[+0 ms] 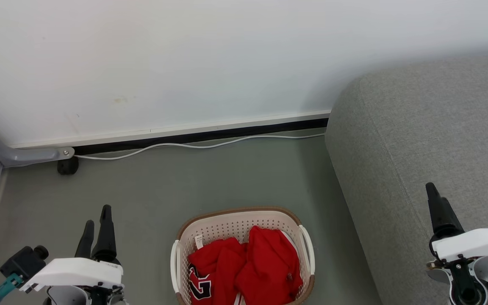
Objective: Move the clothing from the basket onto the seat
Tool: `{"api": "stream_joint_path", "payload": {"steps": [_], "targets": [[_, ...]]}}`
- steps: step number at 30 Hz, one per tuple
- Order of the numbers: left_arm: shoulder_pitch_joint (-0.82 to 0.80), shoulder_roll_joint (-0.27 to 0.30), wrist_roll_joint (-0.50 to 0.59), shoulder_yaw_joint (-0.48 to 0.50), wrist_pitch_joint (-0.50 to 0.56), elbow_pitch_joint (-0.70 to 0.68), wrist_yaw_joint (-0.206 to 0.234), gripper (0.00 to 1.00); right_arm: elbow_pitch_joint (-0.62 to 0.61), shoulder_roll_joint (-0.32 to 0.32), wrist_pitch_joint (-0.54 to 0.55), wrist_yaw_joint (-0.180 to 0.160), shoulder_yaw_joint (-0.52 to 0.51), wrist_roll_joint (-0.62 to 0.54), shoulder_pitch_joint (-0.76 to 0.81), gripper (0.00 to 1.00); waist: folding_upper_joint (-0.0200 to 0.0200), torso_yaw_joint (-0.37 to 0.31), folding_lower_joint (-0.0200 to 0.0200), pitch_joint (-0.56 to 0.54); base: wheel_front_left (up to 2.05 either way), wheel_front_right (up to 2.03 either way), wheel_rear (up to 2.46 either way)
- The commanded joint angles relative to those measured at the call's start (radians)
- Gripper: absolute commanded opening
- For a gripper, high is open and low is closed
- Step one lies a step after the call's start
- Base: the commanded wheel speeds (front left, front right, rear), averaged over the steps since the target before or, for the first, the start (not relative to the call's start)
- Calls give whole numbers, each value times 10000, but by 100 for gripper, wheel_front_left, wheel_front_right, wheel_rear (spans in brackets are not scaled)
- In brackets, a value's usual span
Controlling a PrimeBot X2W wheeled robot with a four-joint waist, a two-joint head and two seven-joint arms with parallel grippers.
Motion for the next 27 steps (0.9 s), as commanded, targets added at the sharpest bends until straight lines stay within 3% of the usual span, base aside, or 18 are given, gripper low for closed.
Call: {"api": "stream_joint_path", "payload": {"steps": [1, 27], "targets": [[-603, 168, 283, 129, -114, -210, 72, 100, -192, -234, -127, 38, 154, -247, -497, 100, 0, -3, 0, 3, 0, 0, 0], [-1158, 510, 3983, -231, -905, 8, 871, 100, 344, -806, -917, 42, 774, -3297, -1410, 100, 0, -81, 0, 229, 0, 0, 0]]}}
